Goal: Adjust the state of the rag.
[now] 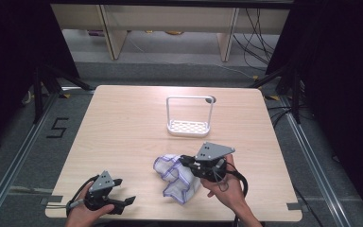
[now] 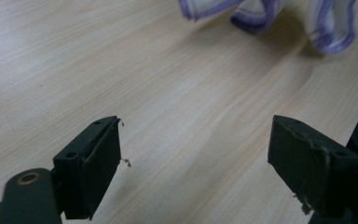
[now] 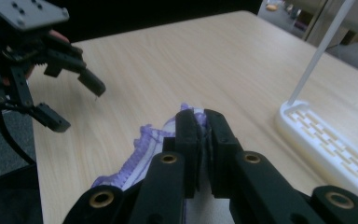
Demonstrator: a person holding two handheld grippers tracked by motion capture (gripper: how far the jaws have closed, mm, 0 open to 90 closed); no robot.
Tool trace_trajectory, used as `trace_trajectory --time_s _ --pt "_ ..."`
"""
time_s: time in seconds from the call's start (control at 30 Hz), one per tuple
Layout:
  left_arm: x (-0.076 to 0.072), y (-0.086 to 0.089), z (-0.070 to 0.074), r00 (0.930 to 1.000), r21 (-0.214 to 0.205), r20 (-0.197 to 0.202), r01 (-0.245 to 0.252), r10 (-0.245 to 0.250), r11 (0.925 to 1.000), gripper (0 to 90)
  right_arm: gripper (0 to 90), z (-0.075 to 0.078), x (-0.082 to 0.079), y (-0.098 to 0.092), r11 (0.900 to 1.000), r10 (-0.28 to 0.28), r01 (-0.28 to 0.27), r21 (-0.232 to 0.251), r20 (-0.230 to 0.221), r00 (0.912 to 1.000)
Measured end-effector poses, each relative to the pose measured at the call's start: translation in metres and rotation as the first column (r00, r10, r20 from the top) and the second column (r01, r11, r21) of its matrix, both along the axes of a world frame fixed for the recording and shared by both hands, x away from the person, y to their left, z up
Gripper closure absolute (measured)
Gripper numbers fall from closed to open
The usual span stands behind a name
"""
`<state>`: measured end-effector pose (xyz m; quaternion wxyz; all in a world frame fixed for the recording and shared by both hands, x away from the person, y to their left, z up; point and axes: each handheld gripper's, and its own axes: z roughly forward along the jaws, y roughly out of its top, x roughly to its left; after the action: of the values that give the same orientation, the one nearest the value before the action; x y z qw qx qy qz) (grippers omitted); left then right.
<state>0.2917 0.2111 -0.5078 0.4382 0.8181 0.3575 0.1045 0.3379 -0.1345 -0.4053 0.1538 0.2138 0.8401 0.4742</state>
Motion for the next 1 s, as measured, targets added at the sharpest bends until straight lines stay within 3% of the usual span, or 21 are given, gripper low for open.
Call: trace_trajectory --time_s 0.07,0.1,0.17,0.2,0.3,0.37,0.4,0.47,0.53,0.6,0.63,0.67,0.77,0.8,0.83,0.97,1.0 --pt "0.000 0.002 0.001 0.9999 0.033 0.007 0.014 -0.014 0.9994 17.0 85.2 -0.013 0.004 0.001 0.9997 -0.003 0.002 -0.023 -0.034 0.9994" --pt "-0.001 -0.001 0.000 1.0000 -0.006 0.006 0.002 -0.002 1.0000 17.0 85.0 -0.021 0.007 0.000 0.9994 -0.005 0.003 -0.035 -0.038 0.9993" --pt "-0.001 -0.002 0.000 1.0000 -0.003 0.002 0.007 -0.007 1.0000 17.1 84.4 -0.035 0.009 -0.005 0.9960 -0.045 0.039 -0.080 -0.073 0.9963" --pt "-0.001 -0.002 0.001 0.9999 0.007 0.002 0.013 -0.013 0.9999 17.2 84.2 -0.041 0.011 -0.009 0.9961 -0.040 0.034 -0.082 -0.074 0.9964" --pt "-0.002 -0.005 0.000 0.9998 0.007 0.002 0.021 -0.021 0.9998 17.4 79.2 -0.050 0.011 -0.018 0.9896 -0.086 0.073 -0.124 -0.099 0.9914" --pt "-0.002 -0.005 0.000 0.9997 0.011 -0.001 0.025 -0.025 0.9996 17.4 70.4 -0.050 0.010 -0.022 0.9831 -0.118 0.104 -0.151 -0.085 0.9894" --pt "-0.001 -0.004 0.000 0.9992 0.033 -0.001 0.041 -0.041 0.9986 17.4 68.3 -0.051 0.010 -0.023 0.9826 -0.126 0.113 -0.148 -0.082 0.9886" --pt "-0.003 -0.005 0.000 0.9995 -0.008 -0.011 0.030 -0.030 0.9995 17.4 61.0 -0.046 0.008 -0.024 0.9824 -0.139 0.126 -0.138 -0.096 0.9856" --pt "-0.003 -0.007 0.000 0.9981 -0.067 -0.044 0.039 -0.042 0.9970 17.5 56.2 -0.039 0.003 -0.024 0.9805 -0.161 0.151 -0.126 -0.072 0.9843" --pt "-0.003 -0.010 0.000 0.9958 -0.092 -0.054 0.069 -0.074 0.9934 19.6 53.7 -0.029 -0.005 -0.023 0.9833 -0.155 0.149 -0.105 -0.052 0.9866" --pt "-0.005 -0.013 0.000 0.9955 -0.088 -0.049 0.077 -0.082 0.9931 21.6 52.8 -0.024 -0.010 -0.022 0.9872 -0.133 0.129 -0.093 -0.031 0.9907" --pt "-0.005 -0.017 0.001 0.9940 -0.076 -0.046 0.095 -0.099 0.9925 21.9 52.5 -0.020 -0.017 -0.019 0.9878 -0.138 0.134 -0.080 -0.043 0.9895" --pt "-0.007 -0.024 0.002 0.9897 -0.063 -0.051 0.130 -0.134 0.9894 22.8 51.4 -0.016 -0.028 -0.010 0.9917 -0.094 0.091 -0.091 -0.023 0.9953" --pt "-0.008 -0.028 0.000 0.9917 -0.076 -0.033 0.121 -0.124 0.9896 22.8 51.3 -0.017 -0.030 -0.006 0.9932 -0.073 0.071 -0.092 -0.018 0.9971" --pt "-0.008 -0.027 0.001 0.9904 -0.052 -0.039 0.131 -0.133 0.9901 22.8 50.6 -0.017 -0.032 -0.002 0.9917 -0.075 0.072 -0.106 -0.028 0.9968" --pt "-0.007 -0.027 0.001 0.9909 -0.073 -0.047 0.123 -0.126 0.9898 23.3 48.8 -0.021 -0.033 0.013 0.9883 -0.061 0.056 -0.142 -0.025 0.9979" --pt "-0.005 -0.025 0.003 0.9895 -0.047 -0.051 0.133 -0.135 0.9900 23.2 48.5 -0.024 -0.033 0.016 0.9865 -0.061 0.056 -0.154 -0.023 0.9979"
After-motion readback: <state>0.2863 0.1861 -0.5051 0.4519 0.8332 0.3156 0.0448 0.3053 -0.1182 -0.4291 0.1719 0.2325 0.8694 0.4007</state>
